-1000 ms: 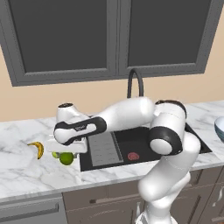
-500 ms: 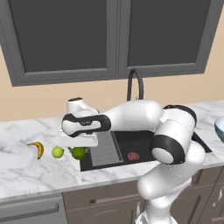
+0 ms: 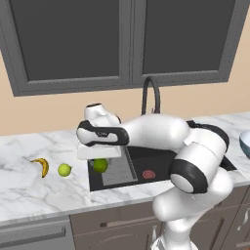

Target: There is a mixed pile of frozen fruits and vegetables on the counter. Locate all the frozen vegetables and place the items in a bowl on the counter. Take all the frozen fruits and defrost them in a running sink.

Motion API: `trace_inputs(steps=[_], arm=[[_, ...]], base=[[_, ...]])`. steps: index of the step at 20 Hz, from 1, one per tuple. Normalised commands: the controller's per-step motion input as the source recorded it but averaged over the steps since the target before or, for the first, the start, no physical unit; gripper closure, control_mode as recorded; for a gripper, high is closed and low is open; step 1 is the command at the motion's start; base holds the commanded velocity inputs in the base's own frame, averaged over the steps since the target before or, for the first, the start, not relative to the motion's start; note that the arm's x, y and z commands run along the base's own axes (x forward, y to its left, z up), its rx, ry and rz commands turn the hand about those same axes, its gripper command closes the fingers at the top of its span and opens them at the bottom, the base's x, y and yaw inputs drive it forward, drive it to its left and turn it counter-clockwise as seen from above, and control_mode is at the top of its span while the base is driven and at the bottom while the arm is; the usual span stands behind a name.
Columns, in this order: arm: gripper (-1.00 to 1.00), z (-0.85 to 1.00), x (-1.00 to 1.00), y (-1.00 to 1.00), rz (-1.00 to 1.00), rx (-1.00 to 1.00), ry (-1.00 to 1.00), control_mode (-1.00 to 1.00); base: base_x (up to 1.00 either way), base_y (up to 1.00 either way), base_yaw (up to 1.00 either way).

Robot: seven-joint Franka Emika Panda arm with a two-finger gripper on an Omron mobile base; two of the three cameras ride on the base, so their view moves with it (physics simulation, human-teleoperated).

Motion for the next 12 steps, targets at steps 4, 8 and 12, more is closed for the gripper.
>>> trace_inputs(steps=[4,8,12], arm=[[1.00,0.08,0.00,-0.53,0.00,-0.02,0.00,-1.00],[1.00,0.16,-0.01,-0.52,0.00,-0.04,0.00,-1.00],[1.00,0.03,-0.04,-0.57,0.00,-0.01,-0.02,-1.00]], base=[[0.00,0.00,0.00],[0.00,0.00,0.00],[0.00,0.00,0.00]])
